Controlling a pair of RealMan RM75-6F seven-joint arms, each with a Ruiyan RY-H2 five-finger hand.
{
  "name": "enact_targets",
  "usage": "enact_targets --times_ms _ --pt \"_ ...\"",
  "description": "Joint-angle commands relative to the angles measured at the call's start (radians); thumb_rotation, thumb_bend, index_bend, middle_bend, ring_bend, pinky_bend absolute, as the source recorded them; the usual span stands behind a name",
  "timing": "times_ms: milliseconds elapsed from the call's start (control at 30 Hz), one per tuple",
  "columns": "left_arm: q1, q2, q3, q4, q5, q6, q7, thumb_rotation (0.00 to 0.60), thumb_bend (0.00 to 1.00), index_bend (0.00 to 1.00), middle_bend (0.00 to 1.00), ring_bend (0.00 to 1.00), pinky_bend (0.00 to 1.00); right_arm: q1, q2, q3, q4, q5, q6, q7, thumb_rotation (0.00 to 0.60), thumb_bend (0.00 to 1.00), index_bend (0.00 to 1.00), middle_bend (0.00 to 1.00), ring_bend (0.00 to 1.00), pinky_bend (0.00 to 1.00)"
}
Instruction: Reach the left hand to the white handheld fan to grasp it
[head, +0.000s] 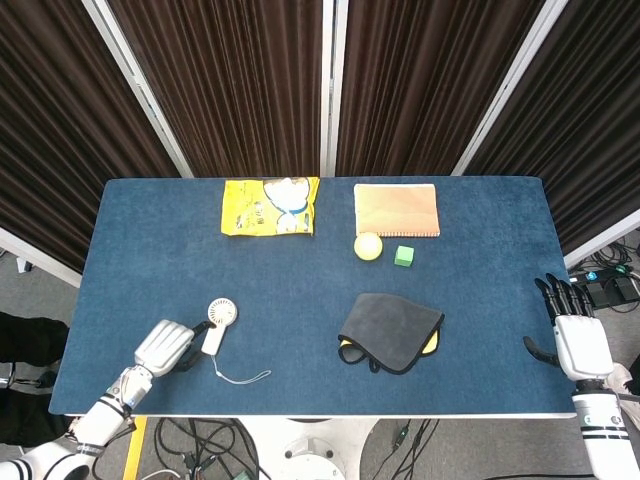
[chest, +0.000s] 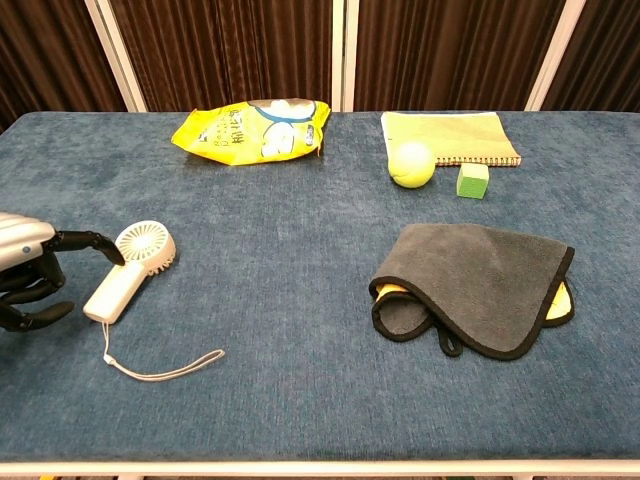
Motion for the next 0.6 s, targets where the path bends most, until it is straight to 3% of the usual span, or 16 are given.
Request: enact_targets --times_ms 33,600 --pt "-0.001 -0.001 -0.001 0.001 -0.001 0.0 0.001 0.6 0.43 0.24 0.9 0.87 0.91 0.0 0.0 0.0 0.0 0.0 0.0 -0.001 0.6 0.16 0.0 0.0 0.0 0.0" --pt "-0.002 -0.004 0.005 0.003 -0.007 -0.008 0.002 0.6 0.43 0.25 0.9 0.87 0.91 -0.001 -0.004 -0.002 0.007 0.0 -0.002 0.001 0.6 0.15 0.0 0.0 0.0 0.0"
